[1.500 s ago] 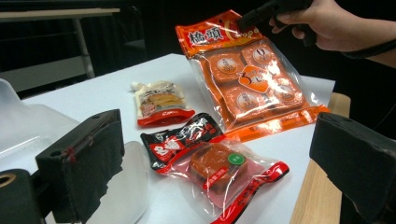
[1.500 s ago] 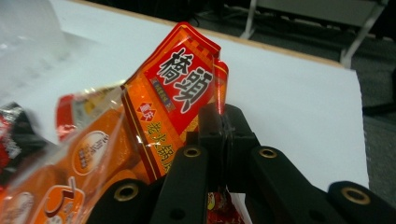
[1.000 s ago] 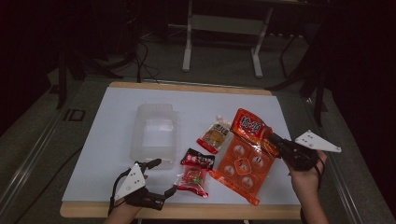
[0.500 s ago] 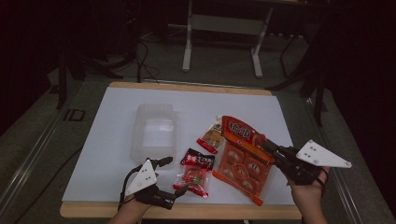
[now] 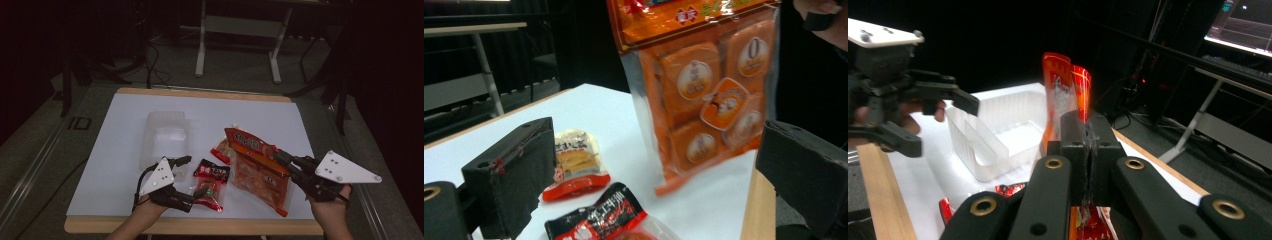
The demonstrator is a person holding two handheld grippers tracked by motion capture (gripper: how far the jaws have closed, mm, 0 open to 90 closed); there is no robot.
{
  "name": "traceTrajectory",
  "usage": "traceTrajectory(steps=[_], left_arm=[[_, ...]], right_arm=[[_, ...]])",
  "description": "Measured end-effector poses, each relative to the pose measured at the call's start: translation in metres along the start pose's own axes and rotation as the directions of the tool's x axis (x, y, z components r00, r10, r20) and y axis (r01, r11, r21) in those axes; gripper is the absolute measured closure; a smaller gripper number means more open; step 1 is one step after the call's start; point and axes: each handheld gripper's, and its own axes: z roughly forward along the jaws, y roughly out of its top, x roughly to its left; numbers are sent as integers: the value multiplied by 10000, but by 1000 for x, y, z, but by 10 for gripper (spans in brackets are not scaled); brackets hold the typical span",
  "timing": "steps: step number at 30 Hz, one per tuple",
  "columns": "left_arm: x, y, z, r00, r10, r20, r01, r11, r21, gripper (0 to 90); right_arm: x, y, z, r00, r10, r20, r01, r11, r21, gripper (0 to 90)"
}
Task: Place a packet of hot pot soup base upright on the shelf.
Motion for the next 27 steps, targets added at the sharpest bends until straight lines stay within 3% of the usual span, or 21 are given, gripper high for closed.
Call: traceTrajectory(steps=[4,7,10,12,13,15,17,20,21,22,23,24,26,27], left_arm=[[2,3,6,9998,-4,207,4,10000,23,37],[4,4,17,9982,-3,604,2,10000,18,38],[6,6,21,9988,-102,489,106,9999,-73,38],[11,7,23,9976,-245,651,257,9995,-182,38],[14,9,24,9954,-341,901,372,9988,-330,38],[16,11,25,9947,-310,980,351,9986,-399,39],[17,13,26,9888,-325,1457,406,9978,-527,103],[18,17,30,9712,-344,2358,472,9977,-491,130],[18,17,30,9712,-344,2358,472,9977,-491,145],[17,18,33,9569,-337,2886,476,9980,-411,155],[17,18,34,9506,-383,3081,512,9981,-340,155],[16,17,37,9369,-451,3467,580,9980,-269,221],[17,15,38,9197,-554,3887,701,9973,-238,308],[17,15,38,9197,-554,3887,701,9973,-238,361]], right_arm=[[4,4,2,9998,-78,-178,77,10000,-55,886],[12,11,4,9985,-214,-510,204,9996,-202,886],[14,13,5,9981,-274,-555,259,9993,-270,886],[20,20,6,9961,-430,-772,399,9983,-414,886],[22,22,6,9953,-496,-837,457,9978,-472,886],[26,27,7,9934,-608,-968,557,9969,-551,886],[29,30,8,9915,-680,-1110,614,9962,-618,886],[33,34,10,9891,-774,-1255,693,9953,-675,886],[33,34,10,9891,-774,-1255,693,9953,-675,886],[38,35,12,9866,-908,-1356,819,9942,-701,886],[38,35,12,9866,-908,-1356,819,9942,-701,886],[39,36,13,9855,-879,-1453,782,9944,-713,885],[40,36,14,9847,-898,-1491,797,9942,-721,885],[40,36,14,9846,-900,-1502,802,9943,-699,885]])
